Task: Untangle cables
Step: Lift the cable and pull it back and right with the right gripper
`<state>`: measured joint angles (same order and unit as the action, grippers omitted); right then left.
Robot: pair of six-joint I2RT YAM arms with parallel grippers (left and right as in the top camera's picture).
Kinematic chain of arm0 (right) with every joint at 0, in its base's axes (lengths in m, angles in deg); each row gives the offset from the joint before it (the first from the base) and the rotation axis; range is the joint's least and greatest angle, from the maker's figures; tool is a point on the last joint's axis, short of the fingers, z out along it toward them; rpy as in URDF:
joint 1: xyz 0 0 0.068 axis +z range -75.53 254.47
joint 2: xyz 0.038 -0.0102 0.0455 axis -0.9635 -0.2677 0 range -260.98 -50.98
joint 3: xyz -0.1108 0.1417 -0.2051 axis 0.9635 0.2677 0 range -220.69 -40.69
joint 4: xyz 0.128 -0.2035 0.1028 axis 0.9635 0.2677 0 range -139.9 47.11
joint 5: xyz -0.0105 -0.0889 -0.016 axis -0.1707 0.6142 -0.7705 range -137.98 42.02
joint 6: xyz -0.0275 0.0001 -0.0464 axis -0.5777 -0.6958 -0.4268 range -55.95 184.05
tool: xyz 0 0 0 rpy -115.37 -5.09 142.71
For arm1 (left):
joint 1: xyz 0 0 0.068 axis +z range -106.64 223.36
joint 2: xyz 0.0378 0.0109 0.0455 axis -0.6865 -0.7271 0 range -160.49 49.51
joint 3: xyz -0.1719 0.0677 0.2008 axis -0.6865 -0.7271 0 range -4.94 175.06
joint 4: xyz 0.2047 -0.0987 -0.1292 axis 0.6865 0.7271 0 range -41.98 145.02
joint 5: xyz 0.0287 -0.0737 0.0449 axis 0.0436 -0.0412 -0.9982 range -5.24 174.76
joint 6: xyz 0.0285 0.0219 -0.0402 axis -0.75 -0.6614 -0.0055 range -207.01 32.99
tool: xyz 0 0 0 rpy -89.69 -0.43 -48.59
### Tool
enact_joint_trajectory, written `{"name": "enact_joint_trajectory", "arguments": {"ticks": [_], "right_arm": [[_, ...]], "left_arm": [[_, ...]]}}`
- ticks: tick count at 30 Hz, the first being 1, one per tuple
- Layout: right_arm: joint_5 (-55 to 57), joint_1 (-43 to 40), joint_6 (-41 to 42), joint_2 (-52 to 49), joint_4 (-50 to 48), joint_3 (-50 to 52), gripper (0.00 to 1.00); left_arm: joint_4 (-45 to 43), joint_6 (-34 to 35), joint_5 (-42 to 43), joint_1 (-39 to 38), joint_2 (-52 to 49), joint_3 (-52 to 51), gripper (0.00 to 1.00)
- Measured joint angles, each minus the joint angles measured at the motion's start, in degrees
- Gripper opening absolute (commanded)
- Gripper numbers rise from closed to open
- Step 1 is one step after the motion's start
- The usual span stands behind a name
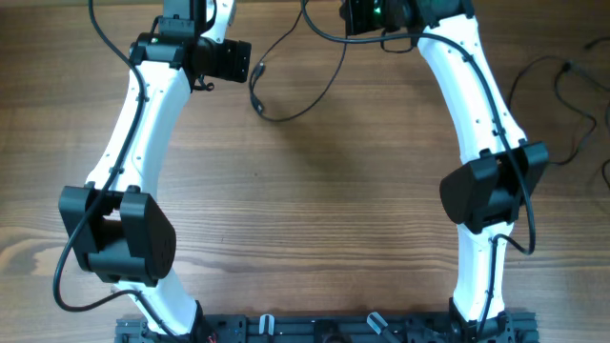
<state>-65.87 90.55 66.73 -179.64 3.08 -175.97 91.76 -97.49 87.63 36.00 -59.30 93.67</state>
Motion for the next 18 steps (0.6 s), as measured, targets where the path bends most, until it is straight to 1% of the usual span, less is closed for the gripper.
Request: {"name": "enact_joint_trajectory", "arguments": {"ticks": [3,9,17,18], "right_arm": [[0.9,0.0,-0.2,0.1,0.8,-3.0,0.04],[3.4,0.0,-0.5,2.6,1.6,-5.4,0.04],[8.0,0.0,-1.1,10.2,2.4,-6.5,0.04],[9.3,0.0,-1.1,12.5,2.3,-6.7,0.04]], "left_arm": [[0.2,0.0,0.0,0.0,0.0,0.0,0.89],[0.4,-0.2,0.0,0.0,0.0,0.0,0.90],[0.6,-0.4,0.0,0.0,0.0,0.0,0.90],[0.6,-0.4,0.0,0.0,0.0,0.0,0.90]]}}
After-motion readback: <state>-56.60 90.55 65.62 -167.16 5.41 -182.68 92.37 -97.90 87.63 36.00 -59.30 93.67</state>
